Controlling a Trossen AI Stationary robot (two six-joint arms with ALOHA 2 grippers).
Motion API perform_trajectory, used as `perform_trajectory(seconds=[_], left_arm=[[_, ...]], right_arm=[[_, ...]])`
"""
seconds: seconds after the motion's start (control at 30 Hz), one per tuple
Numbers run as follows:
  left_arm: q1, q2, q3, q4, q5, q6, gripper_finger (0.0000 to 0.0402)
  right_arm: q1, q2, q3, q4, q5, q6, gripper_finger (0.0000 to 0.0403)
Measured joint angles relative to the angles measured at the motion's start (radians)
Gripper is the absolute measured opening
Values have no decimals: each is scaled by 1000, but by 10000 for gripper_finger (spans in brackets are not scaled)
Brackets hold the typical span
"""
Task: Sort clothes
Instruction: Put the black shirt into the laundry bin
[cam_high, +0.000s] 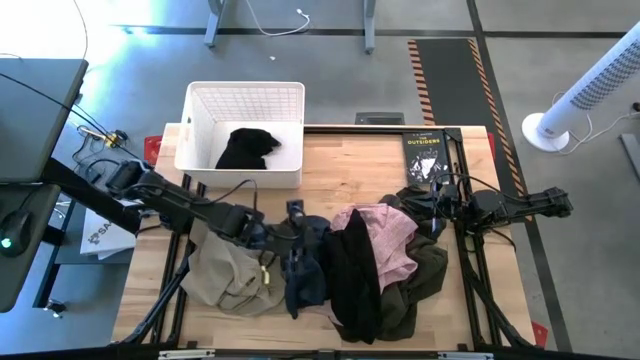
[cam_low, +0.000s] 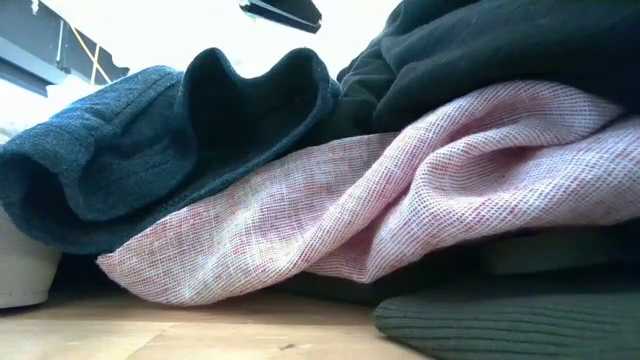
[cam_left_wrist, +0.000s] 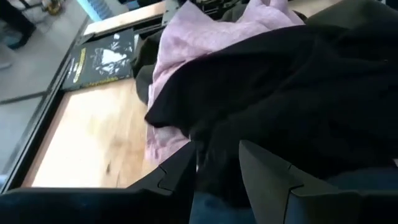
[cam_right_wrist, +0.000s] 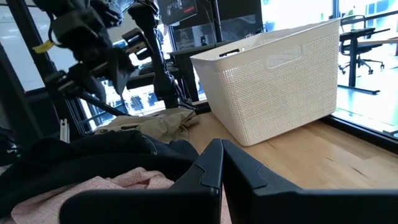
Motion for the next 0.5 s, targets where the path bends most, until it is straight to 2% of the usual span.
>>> perform_trajectory(seconds=[0.13,0.17,0.27,0.33,0.4,0.5], left_arm=[[16,50,0,78,41,38,119],[24,59,0,81,91,38,119],[54,73,0,85,341,39,119],[74,78,0,100,465,39,119],[93,78,0,117,505,59,119],[112,78,0,142,486,133,121]], right_arm=[[0,0,0,0,0,0,0],[0,0,0,0,0,0,0],[0,0,0,0,0,0,0],[0,0,0,0,0,0,0],[0,0,0,0,0,0,0],[0,0,0,0,0,0,0]])
